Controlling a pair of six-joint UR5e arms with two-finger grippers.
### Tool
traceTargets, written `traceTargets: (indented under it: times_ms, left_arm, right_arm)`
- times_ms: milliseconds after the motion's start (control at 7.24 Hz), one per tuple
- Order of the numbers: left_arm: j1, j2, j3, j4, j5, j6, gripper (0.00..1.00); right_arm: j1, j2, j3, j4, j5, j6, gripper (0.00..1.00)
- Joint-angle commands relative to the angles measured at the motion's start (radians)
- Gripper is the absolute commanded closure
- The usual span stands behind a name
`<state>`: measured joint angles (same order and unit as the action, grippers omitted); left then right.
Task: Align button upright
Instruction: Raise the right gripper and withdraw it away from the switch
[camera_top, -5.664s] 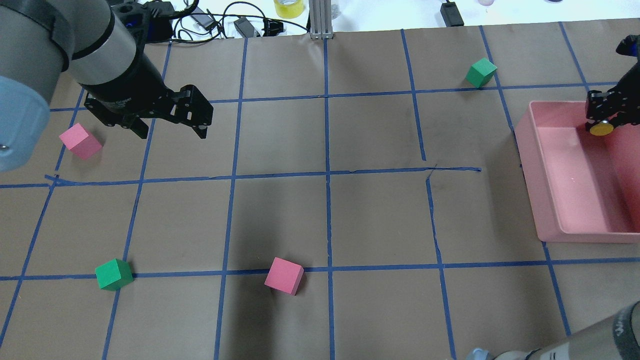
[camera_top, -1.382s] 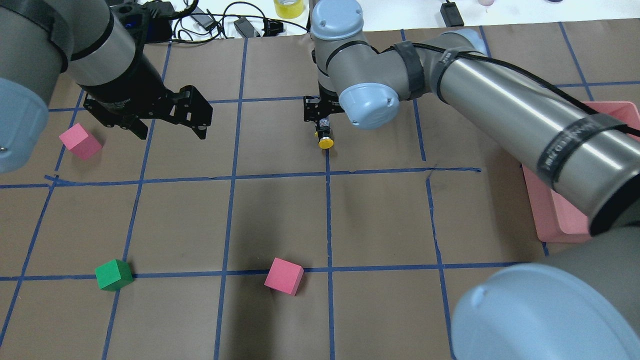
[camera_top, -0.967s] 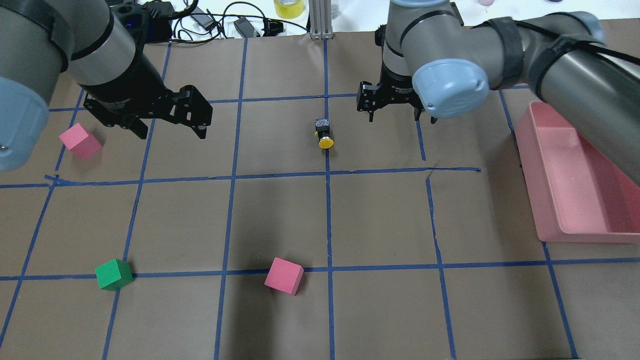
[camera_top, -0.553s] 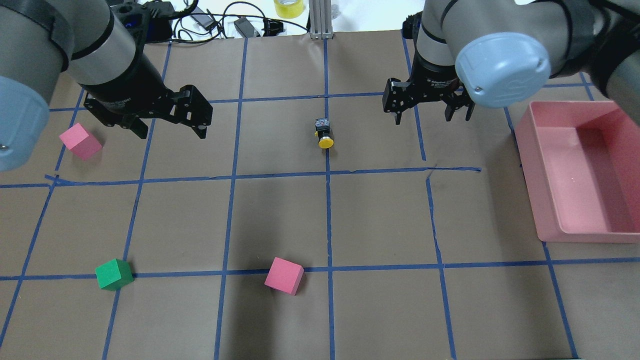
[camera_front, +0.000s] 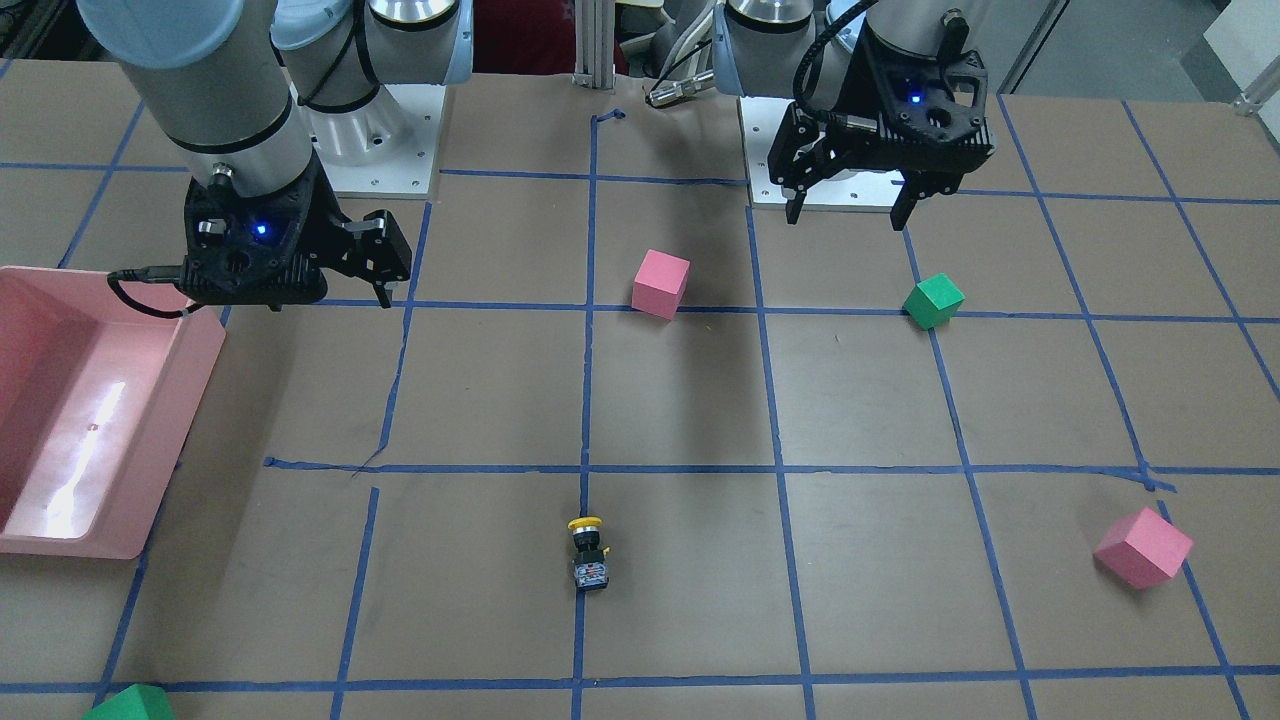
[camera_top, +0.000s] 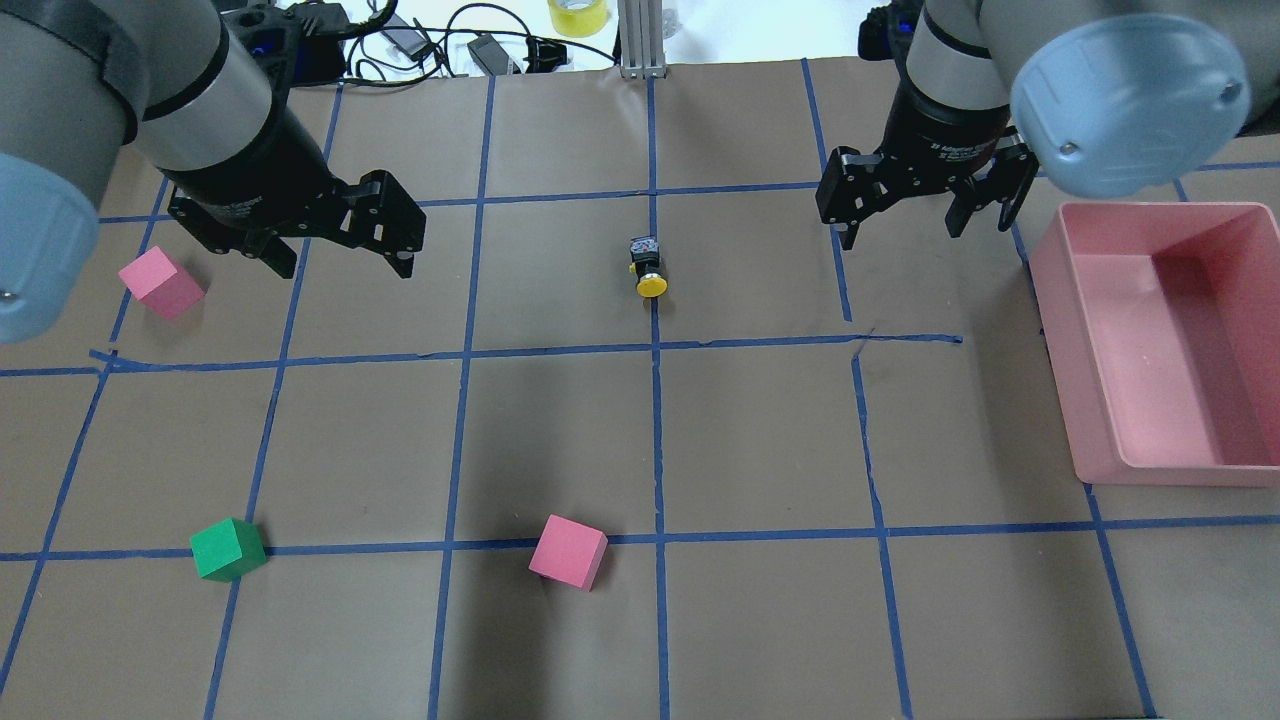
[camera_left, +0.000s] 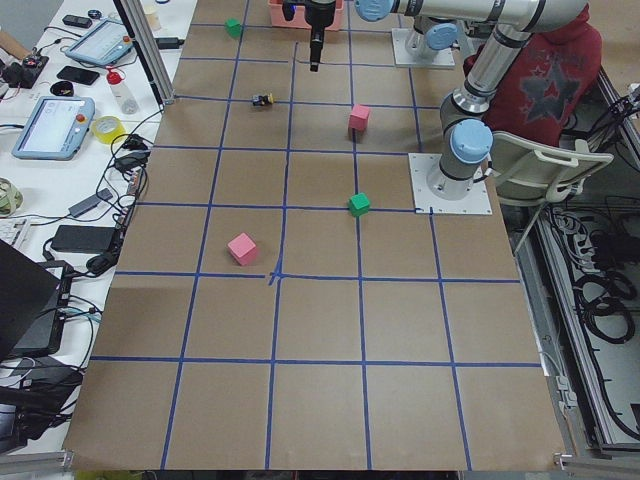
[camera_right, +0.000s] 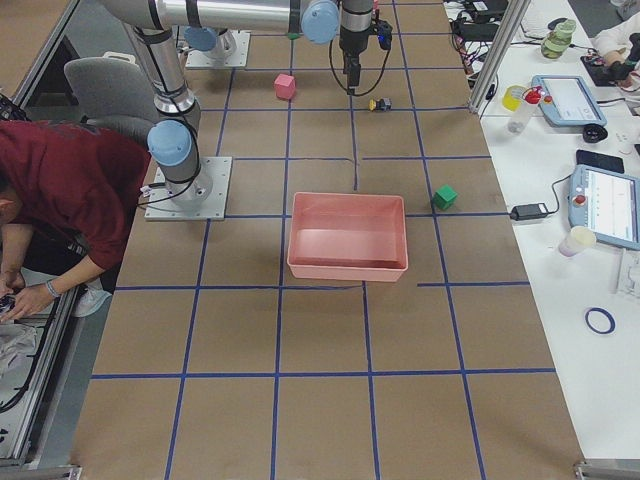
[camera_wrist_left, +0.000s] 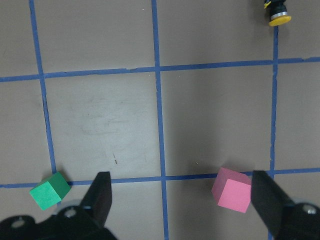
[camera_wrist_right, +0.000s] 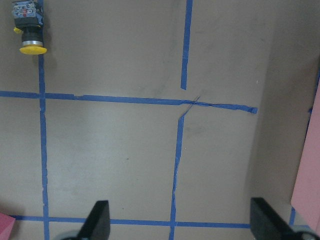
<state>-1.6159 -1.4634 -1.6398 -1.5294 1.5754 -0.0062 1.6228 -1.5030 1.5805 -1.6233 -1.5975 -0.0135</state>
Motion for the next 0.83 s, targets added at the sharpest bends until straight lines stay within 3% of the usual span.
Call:
traceTargets:
  times_ms: [0, 691]
  left_arm:
    - [-0.001, 0.0, 0.0, 0.0, 0.0, 0.0, 0.0]
    - [-0.002, 0.0, 0.0, 0.0, 0.0, -0.002, 0.0]
  right_arm:
    - [-0.004, -0.016, 0.0, 0.061, -0.012, -0.002, 0.0]
    - [-0.001, -0.014, 0.001, 0.059, 0.001, -0.002, 0.0]
